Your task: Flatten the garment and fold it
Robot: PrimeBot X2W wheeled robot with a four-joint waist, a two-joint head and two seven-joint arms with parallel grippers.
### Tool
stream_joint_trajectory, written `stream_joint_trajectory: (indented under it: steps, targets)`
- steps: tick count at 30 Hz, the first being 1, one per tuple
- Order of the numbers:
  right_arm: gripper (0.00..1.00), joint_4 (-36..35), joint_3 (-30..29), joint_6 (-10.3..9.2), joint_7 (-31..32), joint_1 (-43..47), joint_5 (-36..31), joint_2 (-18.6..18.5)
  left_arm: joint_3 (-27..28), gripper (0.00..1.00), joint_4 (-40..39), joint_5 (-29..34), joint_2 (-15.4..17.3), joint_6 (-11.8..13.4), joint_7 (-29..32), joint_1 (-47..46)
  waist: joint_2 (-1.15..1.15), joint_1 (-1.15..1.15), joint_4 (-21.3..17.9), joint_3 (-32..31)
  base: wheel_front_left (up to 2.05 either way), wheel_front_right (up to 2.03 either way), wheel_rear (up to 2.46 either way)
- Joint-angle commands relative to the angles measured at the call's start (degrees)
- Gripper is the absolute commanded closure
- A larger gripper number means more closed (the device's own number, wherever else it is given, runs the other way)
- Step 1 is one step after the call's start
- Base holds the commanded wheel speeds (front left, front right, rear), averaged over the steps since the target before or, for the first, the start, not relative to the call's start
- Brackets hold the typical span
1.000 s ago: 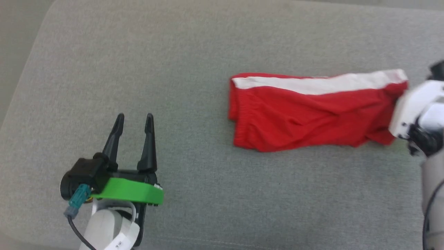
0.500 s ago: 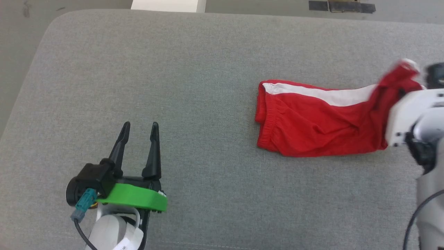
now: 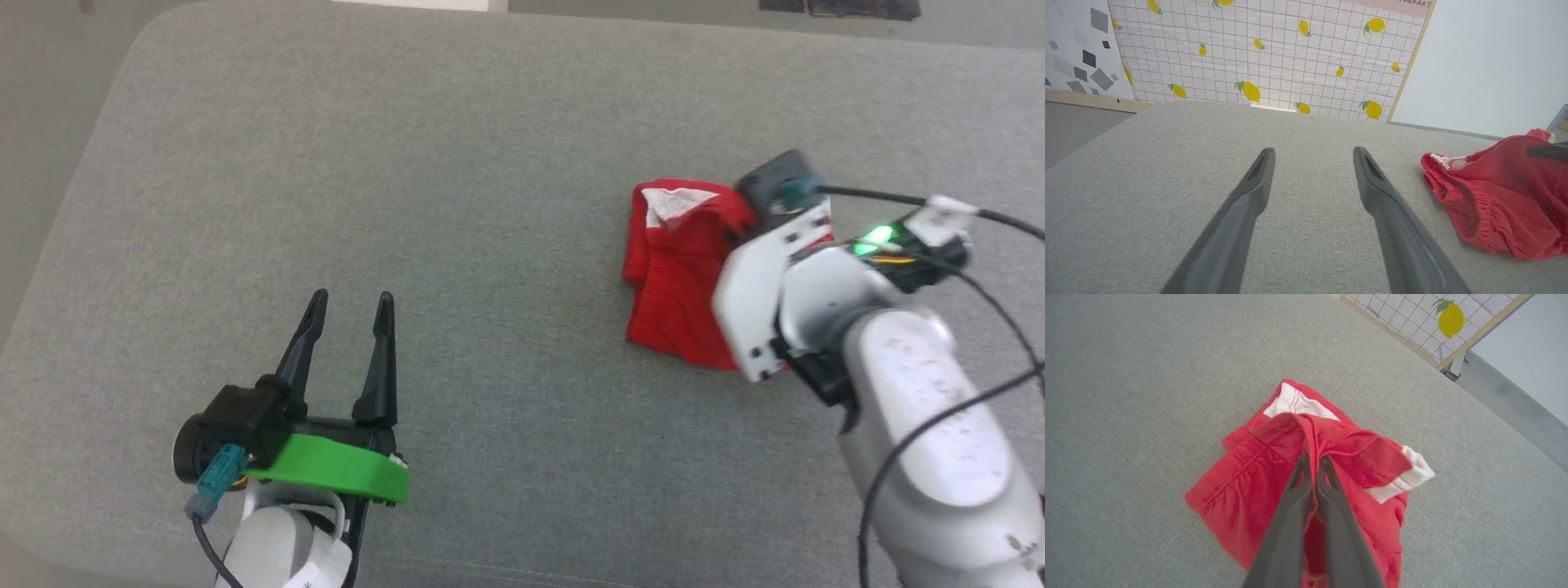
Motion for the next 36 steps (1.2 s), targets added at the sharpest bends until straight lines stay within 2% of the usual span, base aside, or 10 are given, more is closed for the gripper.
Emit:
stream_joint_trajectory:
  steps: [1, 12, 13, 14, 20, 25, 29, 36]
  targets:
    - [1.0, 1.42, 1.47, -0.09, 0.03, -1.48, 0.63, 0.1, -0.28, 0.0, -0.02, -0.25, -0.14, -0.39, -0.27, -1.0, 0.0, 0.0, 1.01, 0.97, 0.0, 0.0, 0.0]
    - [1.0, 14.4, 10.51, -0.09, 1.03, -6.2, 6.46, 0.24, -0.84, 0.0, 0.1, -0.74, -0.14, -0.39, -0.27, -1.88, 0.0, 0.0, 3.19, 2.78, 0.0, 0.0, 0.0]
    - [0.96, 14.86, 10.76, -0.09, 1.11, -6.24, 7.11, 0.29, -0.86, 0.0, 0.13, -0.76, -0.14, -0.39, -0.27, -1.87, 0.0, 0.0, 3.22, 2.73, 0.0, 0.0, 0.0]
    - [0.0, 15.0, 11.95, -0.09, -0.3, -6.69, 8.75, -0.05, -0.61, 0.0, 0.18, -0.78, -0.14, -0.3, -0.27, -1.68, 0.0, 0.0, 2.89, 2.43, 0.0, 0.0, 0.0]
    - [0.0, 11.46, 11.53, -0.09, -7.33, -7.14, 10.19, -1.03, 0.09, 0.0, 0.37, -0.47, -0.14, -0.26, -0.27, -1.02, 0.0, 0.0, 1.17, 0.6, 0.0, 0.0, 0.0]
    - [0.0, 7.82, 7.9, -0.09, -14.95, -4.86, 10.16, -1.03, 0.41, 0.0, 0.64, -0.18, -0.14, -0.28, -0.27, -0.13, 0.0, 0.0, -0.35, -1.77, 0.0, 0.0, 0.0]
    - [0.0, 4.22, 2.32, -0.09, -22.11, -0.69, 9.66, 0.13, 0.66, 0.0, 0.75, -0.05, -0.14, -0.3, -0.27, 0.88, 0.0, 0.0, -1.55, -3.64, 0.0, 0.0, 0.0]
    - [0.0, -1.97, -9.41, -0.09, -36.33, 9.88, 8.85, 4.45, 1.05, 0.0, 0.89, -0.03, -0.14, -0.32, -0.27, 2.28, 0.0, 0.0, -3.68, -6.18, 0.0, 0.0, 0.0]
